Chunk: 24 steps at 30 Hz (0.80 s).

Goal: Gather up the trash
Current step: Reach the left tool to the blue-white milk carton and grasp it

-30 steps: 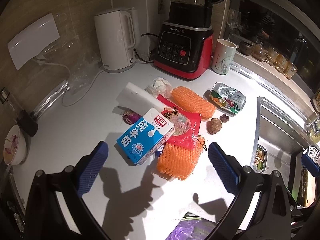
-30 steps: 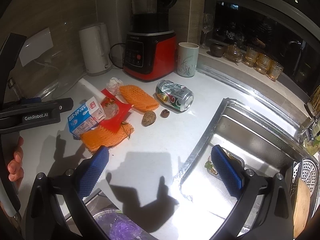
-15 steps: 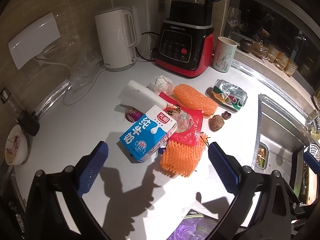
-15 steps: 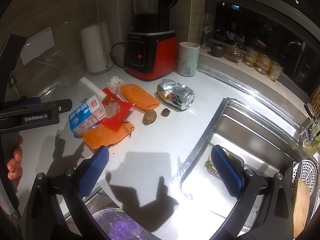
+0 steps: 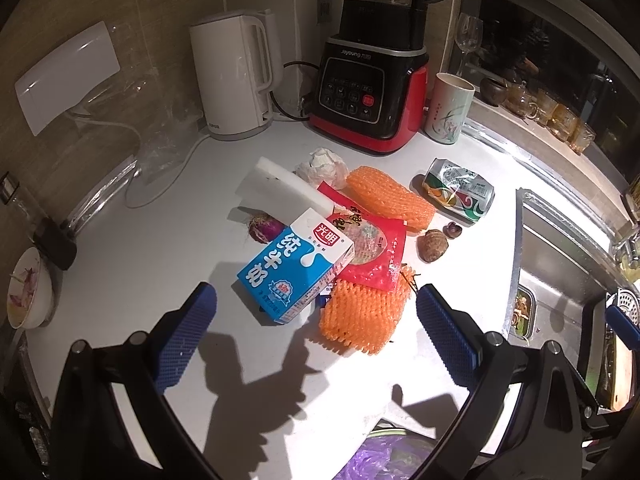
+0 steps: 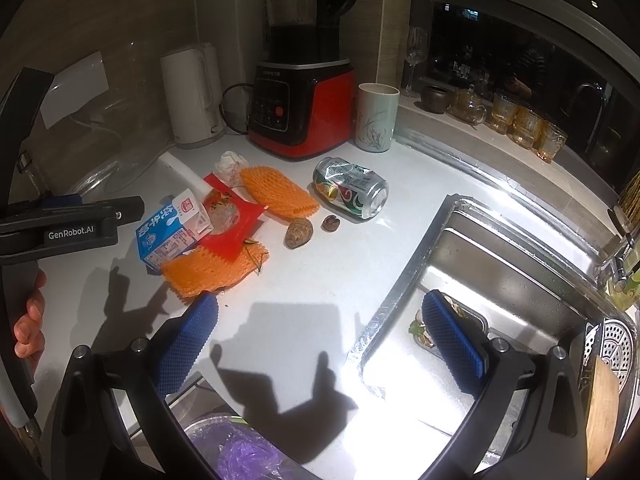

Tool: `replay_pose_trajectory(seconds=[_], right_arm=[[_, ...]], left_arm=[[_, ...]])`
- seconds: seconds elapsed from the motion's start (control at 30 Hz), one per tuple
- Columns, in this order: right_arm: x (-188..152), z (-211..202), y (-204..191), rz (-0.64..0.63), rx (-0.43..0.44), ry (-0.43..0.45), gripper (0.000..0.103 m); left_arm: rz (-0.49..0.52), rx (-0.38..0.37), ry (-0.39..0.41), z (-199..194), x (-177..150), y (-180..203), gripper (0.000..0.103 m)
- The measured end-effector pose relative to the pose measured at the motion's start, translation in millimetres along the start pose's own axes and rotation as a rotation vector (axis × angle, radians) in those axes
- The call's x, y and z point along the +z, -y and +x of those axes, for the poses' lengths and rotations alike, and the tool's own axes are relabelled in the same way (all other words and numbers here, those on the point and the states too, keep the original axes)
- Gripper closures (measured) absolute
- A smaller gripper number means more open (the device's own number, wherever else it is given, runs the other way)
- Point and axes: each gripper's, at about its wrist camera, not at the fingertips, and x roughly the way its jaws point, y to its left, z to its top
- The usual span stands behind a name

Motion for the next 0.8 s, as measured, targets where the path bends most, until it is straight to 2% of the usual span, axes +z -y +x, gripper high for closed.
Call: replay_pose_trajectory(seconds=[0.1,0.3,0.5,0.63,0.8], right_arm=[[-2.1,2.4,0.6,-0.003,-0.001,-0.005,0.002],[-6.0,7.2,5.1,-0.018,-0.027,-0.014,0.002],[-8.2,17.5,12.5,0.015,-0.011,-0.044,0.002],[-8.4,26.0,12.0,0.009,-0.039,-0.062,0.002],[-11.9,35.8,14.1,0.013,-0.066,-0.094,0.002]], left_arm=[[0.020,-0.025,0.010,1.9,-0.9,-2.4,0.007],[0.177,-0.075,0.035,12.3,-2.3,-13.0,0.007],[0.307,-0.150,-0.049,48.5,2.4,-32.5,0.007],[0.361,-0.269,-0.120,77.8,4.5,-34.7,0.007],[0.447,-0.310,-0.155,113.9,6.2,-26.6,0.007]])
